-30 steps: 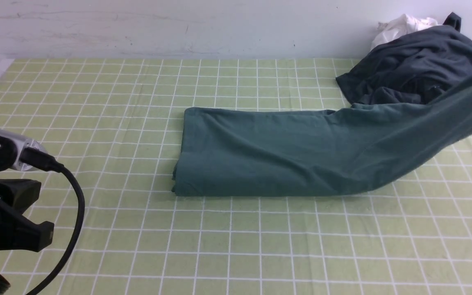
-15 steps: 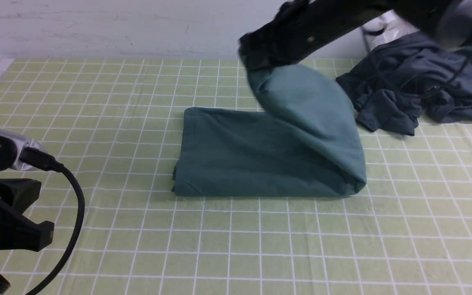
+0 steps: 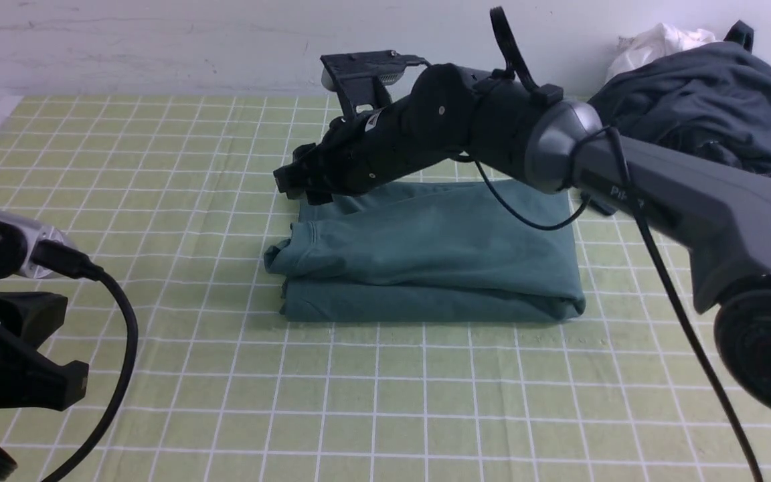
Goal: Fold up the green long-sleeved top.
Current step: Use the right arm to drag the right edge of the fabric to the left and folds it over the left edge
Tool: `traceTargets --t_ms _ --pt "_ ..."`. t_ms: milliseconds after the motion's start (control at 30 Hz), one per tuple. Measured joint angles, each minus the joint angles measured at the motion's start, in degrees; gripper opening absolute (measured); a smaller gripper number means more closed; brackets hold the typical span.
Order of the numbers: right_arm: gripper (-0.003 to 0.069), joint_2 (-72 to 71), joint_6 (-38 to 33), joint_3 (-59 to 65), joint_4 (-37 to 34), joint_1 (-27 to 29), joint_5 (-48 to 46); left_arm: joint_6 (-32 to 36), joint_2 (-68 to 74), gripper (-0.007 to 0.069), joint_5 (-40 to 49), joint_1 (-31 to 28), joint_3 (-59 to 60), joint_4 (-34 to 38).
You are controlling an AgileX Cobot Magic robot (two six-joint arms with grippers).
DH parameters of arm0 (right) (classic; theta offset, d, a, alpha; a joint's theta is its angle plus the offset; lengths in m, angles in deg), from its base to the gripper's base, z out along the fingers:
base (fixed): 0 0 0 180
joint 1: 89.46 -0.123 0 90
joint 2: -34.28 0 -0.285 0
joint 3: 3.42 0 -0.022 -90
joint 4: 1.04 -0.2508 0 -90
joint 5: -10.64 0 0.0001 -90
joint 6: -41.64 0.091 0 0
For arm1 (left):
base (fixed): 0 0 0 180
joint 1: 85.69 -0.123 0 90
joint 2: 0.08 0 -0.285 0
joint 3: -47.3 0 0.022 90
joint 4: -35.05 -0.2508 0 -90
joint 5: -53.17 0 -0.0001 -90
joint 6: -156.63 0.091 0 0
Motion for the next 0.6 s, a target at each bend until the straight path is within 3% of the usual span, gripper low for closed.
traceTargets --t_ms 67,200,333,433,600 --pt "0.0279 0.62 -0.06 -0.12 0.00 -0.06 0.11 0.00 -0.12 -0.0004 0.00 0.00 0.00 0.57" --pt "0.0115 5.02 -0.74 -0.12 -1.21 -1.04 -1.61 0.92 -4.31 -0.0004 -0.21 0.00 -0.11 2.33" --pt "0.0009 6.63 -3.16 -0.04 -0.59 -2.67 -4.52 4.48 -11.06 -0.0004 -1.60 0.00 0.15 2.48" --pt "-0.0010 3.85 -6.12 -0.72 3.22 -3.06 -9.26 9.14 -16.96 -0.0004 -3.27 0.00 1.74 2.48" --pt "-0.0016 -8.39 -6.87 -5.76 19.33 -2.64 -21.67 12.19 -23.77 -0.0004 -6.22 0.00 5.89 2.48"
